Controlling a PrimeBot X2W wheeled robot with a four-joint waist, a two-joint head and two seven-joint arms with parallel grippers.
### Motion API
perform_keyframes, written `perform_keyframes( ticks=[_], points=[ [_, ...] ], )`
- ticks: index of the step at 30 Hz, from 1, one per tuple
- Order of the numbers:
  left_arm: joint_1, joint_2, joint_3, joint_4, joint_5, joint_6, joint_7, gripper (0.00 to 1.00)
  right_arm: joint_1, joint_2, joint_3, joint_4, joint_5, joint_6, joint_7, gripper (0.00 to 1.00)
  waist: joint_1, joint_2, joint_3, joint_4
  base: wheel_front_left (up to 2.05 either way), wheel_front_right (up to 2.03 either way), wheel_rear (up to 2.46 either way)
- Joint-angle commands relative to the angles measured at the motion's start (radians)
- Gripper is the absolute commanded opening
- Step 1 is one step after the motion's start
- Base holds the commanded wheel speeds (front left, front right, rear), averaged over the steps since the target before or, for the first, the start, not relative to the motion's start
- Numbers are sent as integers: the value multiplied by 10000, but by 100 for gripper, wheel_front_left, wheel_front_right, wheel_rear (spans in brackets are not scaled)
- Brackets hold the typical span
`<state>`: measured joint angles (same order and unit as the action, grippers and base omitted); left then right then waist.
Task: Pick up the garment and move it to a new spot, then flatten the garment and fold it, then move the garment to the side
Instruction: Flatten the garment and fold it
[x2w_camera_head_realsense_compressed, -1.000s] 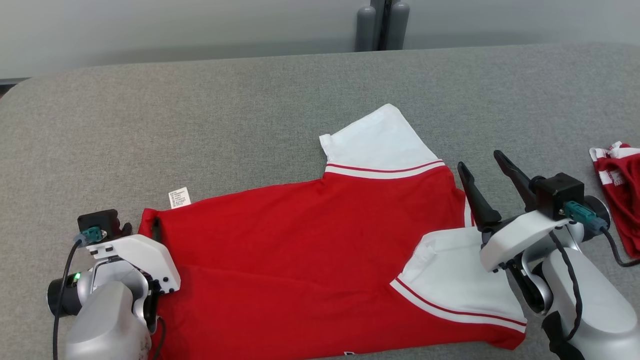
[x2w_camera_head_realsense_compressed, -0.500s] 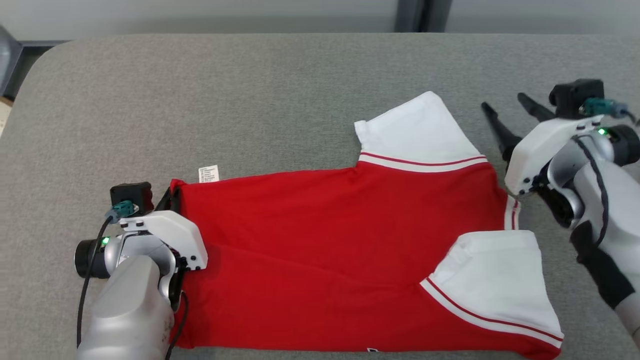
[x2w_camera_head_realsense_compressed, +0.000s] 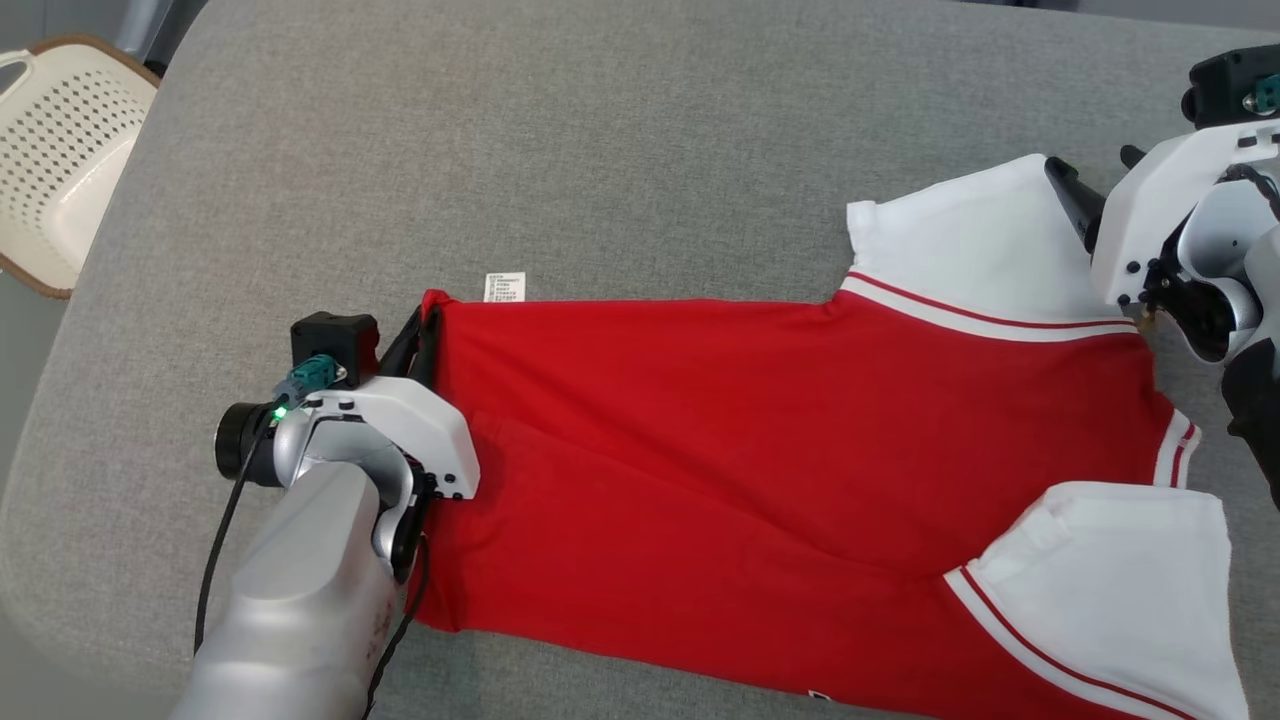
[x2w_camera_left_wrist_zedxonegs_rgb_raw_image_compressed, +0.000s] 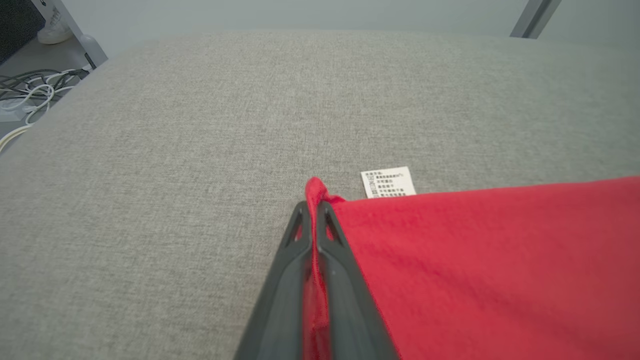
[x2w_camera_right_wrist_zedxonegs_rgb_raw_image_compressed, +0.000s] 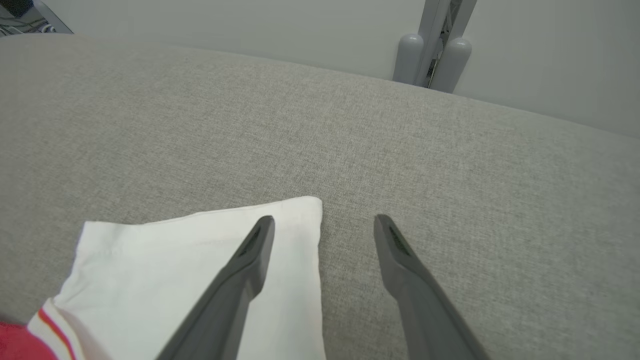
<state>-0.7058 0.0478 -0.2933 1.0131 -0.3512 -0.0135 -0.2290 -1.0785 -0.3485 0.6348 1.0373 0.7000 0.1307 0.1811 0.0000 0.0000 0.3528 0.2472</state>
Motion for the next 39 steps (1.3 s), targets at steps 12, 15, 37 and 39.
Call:
perform_keyframes(
  ticks=[12, 15, 37, 39],
  points=[
    [-294, 55, -2029, -883, -1763, 996, -147, 0, -767, -278, 971, 805, 49, -1, 182, 0, 0, 0, 608, 369, 0, 0, 0],
    [-352, 59, -2157, -831, -1881, 1143, -235, 0, -868, -314, 977, 1073, -71, -1, -529, 0, 0, 0, 558, 292, 0, 0, 0],
    [1124, 956, -681, -2087, -1008, 1474, -365, 0, 876, 133, 1581, -546, 1151, -1, -4179, 0, 0, 0, -927, -1582, 0, 0, 0],
    [1442, 1033, -454, -2257, -923, 1463, -366, 0, 1259, 5, 1720, -1039, 1352, -1, -4321, 0, 0, 0, -1129, -1772, 0, 0, 0]
  ],
)
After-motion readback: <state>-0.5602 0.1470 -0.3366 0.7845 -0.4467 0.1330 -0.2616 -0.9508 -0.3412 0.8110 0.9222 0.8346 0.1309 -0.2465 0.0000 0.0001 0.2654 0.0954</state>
